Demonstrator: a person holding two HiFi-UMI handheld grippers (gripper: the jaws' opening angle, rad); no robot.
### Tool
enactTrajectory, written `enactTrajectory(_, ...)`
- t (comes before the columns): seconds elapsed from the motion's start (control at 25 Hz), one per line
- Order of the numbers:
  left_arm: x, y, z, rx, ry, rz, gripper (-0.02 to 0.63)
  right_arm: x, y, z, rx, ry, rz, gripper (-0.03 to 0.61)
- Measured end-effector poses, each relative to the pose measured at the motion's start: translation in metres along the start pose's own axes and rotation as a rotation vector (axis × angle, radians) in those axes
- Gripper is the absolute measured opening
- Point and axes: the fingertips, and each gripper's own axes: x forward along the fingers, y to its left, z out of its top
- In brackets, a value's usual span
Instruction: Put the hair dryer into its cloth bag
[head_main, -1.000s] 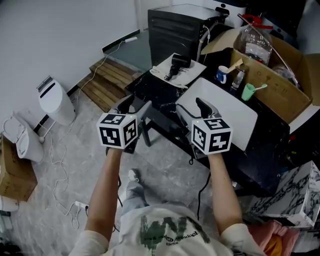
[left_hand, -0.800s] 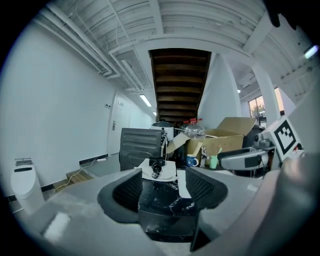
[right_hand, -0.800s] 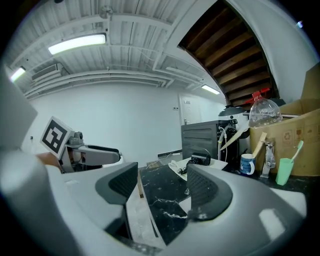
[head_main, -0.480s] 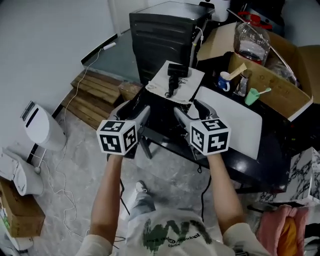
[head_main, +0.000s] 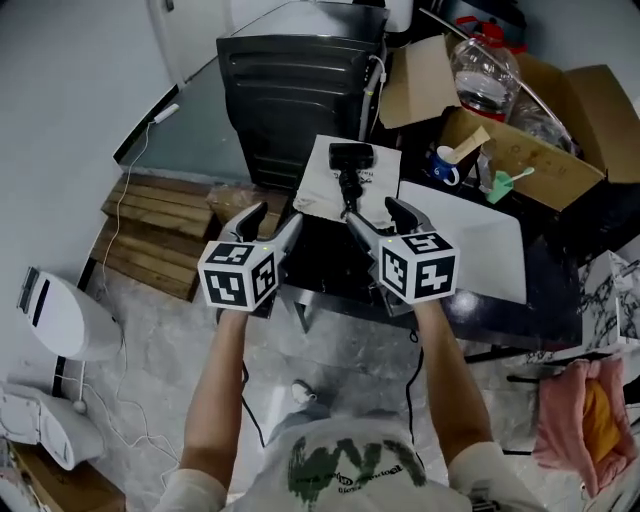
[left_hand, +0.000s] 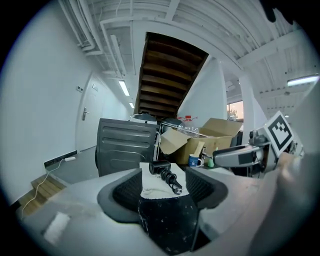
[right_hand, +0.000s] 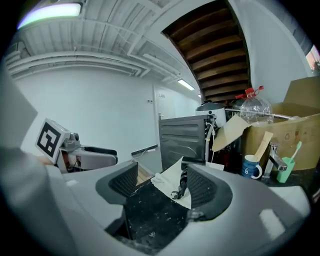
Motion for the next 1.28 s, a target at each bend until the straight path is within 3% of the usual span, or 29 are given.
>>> enactTrajectory(0.48,0.017,0.044,0.002,0.024,0.021,-0.094,0.282,0.041,0.005,-0.002,0.092,0.046,-0.100,0.298)
enactTrajectory(1.28,0.096,0.069,0.015,0.048,0.050,-0.128,0.282,0.144,-0.063,-0.039,0.171,0.274,-0.163,0.298)
